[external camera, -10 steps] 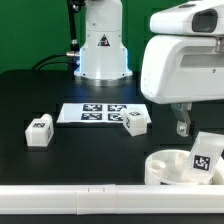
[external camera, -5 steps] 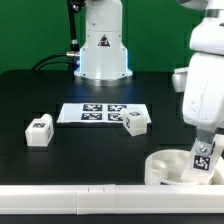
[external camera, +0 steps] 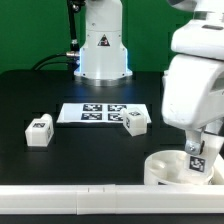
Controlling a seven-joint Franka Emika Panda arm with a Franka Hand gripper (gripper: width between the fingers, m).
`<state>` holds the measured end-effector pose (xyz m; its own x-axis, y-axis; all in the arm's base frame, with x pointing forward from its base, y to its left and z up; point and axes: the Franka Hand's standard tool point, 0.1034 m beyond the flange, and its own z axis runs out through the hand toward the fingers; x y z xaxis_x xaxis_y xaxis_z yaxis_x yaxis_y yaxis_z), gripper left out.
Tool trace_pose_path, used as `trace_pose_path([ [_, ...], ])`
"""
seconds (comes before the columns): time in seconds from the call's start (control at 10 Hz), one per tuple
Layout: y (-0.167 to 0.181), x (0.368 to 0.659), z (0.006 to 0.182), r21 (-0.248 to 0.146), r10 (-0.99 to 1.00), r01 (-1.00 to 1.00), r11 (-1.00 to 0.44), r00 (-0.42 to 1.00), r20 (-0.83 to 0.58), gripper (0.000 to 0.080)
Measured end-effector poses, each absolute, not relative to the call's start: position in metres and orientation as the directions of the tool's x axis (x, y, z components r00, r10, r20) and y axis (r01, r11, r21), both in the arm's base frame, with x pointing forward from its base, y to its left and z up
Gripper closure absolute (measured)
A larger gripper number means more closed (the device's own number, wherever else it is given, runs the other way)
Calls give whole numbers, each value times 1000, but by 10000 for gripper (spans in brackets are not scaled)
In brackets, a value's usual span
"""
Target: Assemble stool
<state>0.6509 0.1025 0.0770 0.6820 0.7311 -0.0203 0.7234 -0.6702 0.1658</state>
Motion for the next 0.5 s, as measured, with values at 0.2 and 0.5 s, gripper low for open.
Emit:
trace_pose_path([
  [0.2, 103, 652, 78, 167, 604, 594, -787, 797, 11, 456],
  [0.5, 102, 652, 79, 161, 431, 419, -893, 901, 46, 456],
])
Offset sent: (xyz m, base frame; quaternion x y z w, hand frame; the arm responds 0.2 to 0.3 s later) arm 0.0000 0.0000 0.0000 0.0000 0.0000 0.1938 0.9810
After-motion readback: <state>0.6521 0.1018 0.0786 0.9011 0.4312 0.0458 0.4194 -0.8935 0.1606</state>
